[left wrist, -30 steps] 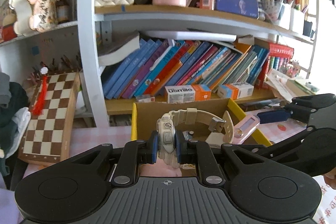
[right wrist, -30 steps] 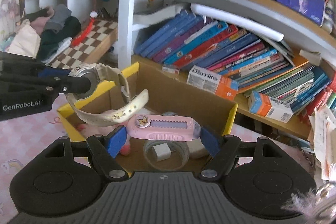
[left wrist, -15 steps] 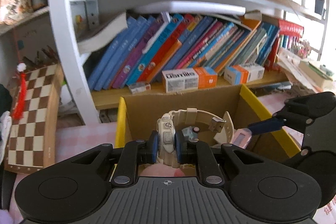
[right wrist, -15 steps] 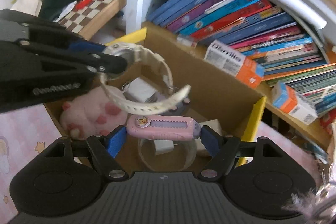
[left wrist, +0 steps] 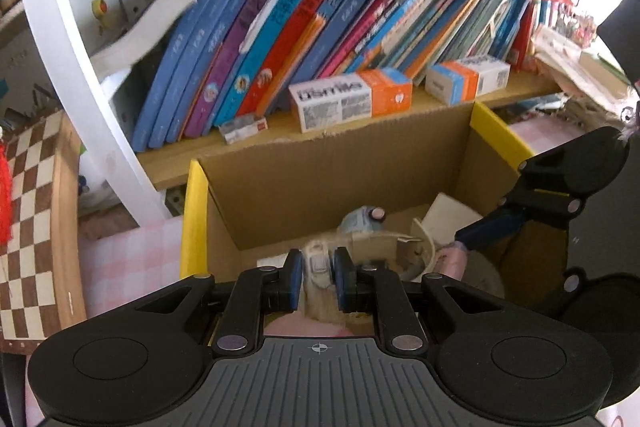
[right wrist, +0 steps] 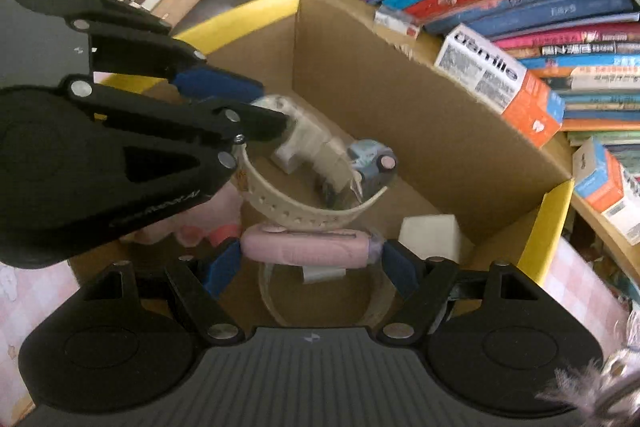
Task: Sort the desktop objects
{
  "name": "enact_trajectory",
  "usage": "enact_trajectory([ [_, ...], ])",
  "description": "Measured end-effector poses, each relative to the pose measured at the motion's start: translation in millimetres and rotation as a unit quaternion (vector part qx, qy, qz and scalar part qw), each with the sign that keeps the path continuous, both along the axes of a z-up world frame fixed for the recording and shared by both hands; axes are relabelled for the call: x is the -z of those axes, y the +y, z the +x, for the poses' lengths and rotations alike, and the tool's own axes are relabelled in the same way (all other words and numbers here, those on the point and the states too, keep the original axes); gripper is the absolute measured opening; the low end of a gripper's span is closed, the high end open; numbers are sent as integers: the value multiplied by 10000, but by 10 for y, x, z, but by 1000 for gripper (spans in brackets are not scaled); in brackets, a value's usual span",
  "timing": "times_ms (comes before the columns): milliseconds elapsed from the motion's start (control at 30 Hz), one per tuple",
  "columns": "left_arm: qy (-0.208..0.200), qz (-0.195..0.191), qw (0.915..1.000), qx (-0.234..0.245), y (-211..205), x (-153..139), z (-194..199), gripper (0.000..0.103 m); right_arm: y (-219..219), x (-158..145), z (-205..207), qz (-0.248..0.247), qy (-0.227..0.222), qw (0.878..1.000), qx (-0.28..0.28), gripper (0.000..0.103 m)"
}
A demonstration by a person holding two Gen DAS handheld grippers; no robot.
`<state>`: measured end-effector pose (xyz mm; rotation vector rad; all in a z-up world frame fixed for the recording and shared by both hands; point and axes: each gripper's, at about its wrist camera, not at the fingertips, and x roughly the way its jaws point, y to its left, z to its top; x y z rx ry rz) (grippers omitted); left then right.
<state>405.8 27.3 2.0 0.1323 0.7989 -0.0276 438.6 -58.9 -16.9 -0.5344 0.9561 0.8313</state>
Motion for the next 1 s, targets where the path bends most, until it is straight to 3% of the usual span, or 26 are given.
enact_trajectory([
  [133,108,42,9999,21,2,34,46,16,12,41,28,-76,121,9999,49,76],
  [333,-44,-49,10000,27,-13,-37,7,20,-25,-14,-16,18,42,10000,38,78],
  [400,-127,-84,9999,67,-19,-86,-29,26,-59,-54,-27,108,46,9999,114,81],
  [533,-424,15,9991,39,-42,-207,-147,49,-152,-185,-78,265,-100,9994,222,84],
  [1000,-1311,-180,9911,-124,-120,-701,-814,84,-622,-703,-470,1047,-737,9897,635,87],
])
